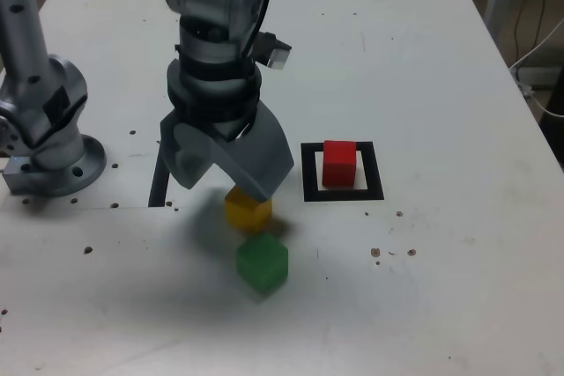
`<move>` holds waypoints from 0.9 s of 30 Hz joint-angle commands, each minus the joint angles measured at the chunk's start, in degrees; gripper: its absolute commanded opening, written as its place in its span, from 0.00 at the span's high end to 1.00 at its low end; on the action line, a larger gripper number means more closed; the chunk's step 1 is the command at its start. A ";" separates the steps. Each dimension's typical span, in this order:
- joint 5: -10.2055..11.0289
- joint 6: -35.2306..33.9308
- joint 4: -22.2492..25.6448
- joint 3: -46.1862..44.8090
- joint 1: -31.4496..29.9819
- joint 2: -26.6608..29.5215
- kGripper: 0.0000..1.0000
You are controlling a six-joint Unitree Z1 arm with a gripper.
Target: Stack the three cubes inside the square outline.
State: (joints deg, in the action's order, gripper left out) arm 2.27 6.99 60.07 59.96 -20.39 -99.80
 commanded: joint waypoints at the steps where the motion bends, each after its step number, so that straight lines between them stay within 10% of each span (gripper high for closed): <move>1: 0.19 -0.32 -0.83 -0.28 -0.57 -0.76 0.07; 19: 2.87 -2.09 -4.83 -1.39 -0.70 -5.63 0.15; 27: 2.85 -2.50 -3.80 -1.44 -0.44 -5.31 0.34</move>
State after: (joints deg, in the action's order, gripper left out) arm 5.18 4.79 56.13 58.72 -20.94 -105.26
